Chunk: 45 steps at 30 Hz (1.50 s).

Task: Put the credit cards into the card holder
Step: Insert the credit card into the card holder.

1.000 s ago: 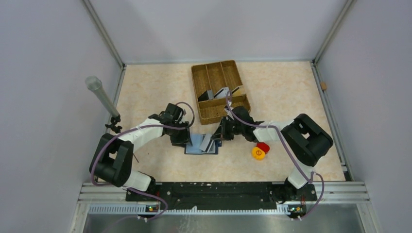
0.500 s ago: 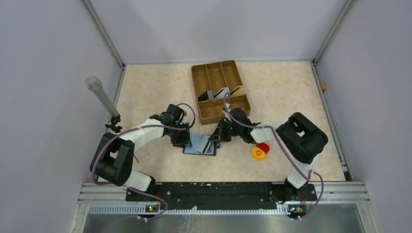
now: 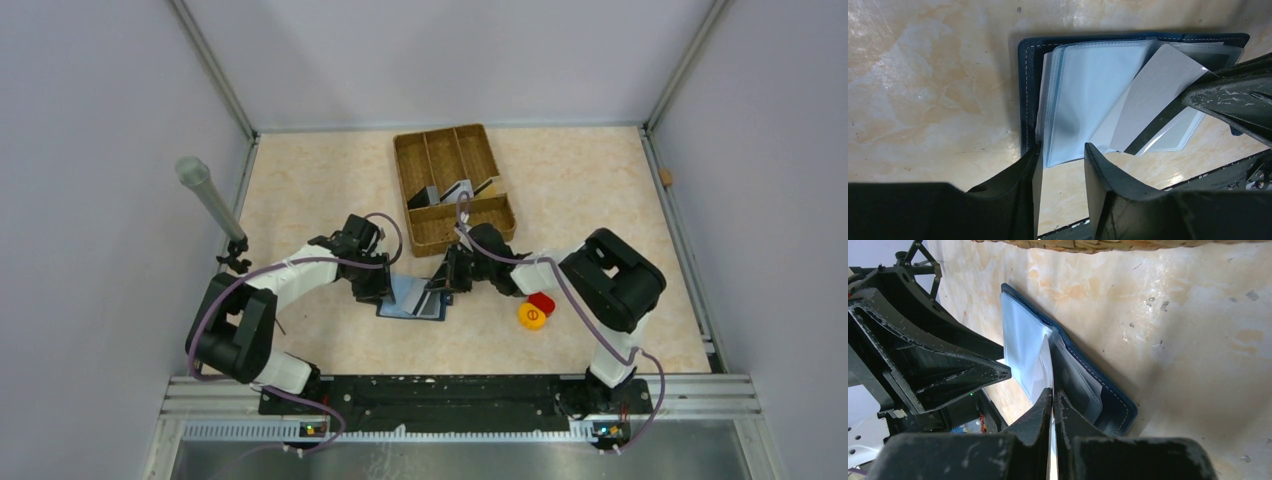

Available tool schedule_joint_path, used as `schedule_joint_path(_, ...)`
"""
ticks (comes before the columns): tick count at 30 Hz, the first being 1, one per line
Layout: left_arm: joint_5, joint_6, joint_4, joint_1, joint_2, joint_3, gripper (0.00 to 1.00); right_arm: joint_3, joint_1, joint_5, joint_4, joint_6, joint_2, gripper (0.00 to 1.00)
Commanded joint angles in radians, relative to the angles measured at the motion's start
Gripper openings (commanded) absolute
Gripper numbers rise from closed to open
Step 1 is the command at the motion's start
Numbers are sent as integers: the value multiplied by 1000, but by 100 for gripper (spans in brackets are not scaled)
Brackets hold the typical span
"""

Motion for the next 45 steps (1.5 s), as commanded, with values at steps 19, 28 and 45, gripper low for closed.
schedule_joint_path(19, 17, 11, 19, -9, 9, 1, 38, 91, 38, 68, -211, -36, 74, 0)
schedule_joint_path(28, 16, 12, 14, -9, 5, 3, 38, 105, 42, 115, -278, -46, 60, 12)
schedule_joint_path(45, 8, 14, 12, -11, -19, 3, 37, 108, 72, 230, -375, -72, -53, 46)
